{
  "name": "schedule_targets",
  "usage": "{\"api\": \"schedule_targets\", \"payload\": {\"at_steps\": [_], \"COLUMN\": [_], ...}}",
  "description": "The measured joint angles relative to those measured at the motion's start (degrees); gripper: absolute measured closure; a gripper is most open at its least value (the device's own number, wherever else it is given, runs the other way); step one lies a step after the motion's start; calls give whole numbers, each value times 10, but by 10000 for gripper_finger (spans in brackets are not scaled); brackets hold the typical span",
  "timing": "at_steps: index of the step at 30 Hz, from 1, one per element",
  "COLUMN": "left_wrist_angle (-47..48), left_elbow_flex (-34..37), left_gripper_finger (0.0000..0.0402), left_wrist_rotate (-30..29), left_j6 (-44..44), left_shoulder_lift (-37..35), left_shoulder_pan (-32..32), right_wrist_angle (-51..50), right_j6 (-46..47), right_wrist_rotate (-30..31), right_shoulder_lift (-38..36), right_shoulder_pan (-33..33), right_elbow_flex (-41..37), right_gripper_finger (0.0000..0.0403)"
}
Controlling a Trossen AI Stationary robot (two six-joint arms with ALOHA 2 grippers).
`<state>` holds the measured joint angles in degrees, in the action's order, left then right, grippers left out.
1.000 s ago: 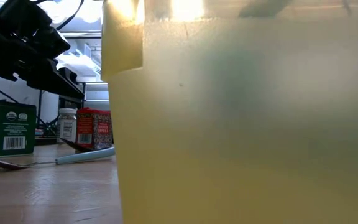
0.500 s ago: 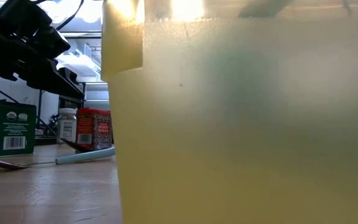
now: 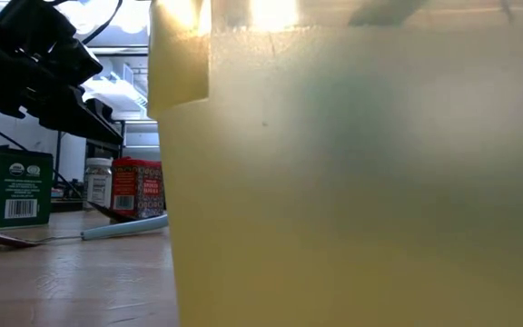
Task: Pick & Place Food Item
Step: Put the red noodle pack into the blue bin
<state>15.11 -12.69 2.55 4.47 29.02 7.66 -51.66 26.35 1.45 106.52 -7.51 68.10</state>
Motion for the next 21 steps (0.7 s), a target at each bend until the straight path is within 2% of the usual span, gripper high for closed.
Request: {"api": "schedule_targets", "payload": {"at_steps": [16, 21], "left_wrist_angle": [0, 0], "left_elbow_flex": [0, 0], "left_gripper_finger": [286, 286], "left_wrist_rotate": [0, 0], "left_j6": [0, 0], "left_shoulder_lift": [0, 0], "left_shoulder_pan": [0, 0], "right_wrist_angle": [5, 5], "right_j6": [21, 21], "right_wrist_rotate": [0, 1], "right_shoulder_lift": [0, 0], "right_shoulder_pan": [0, 0], "right_elbow_flex": [0, 0], "right_gripper_finger": [385, 327]}}
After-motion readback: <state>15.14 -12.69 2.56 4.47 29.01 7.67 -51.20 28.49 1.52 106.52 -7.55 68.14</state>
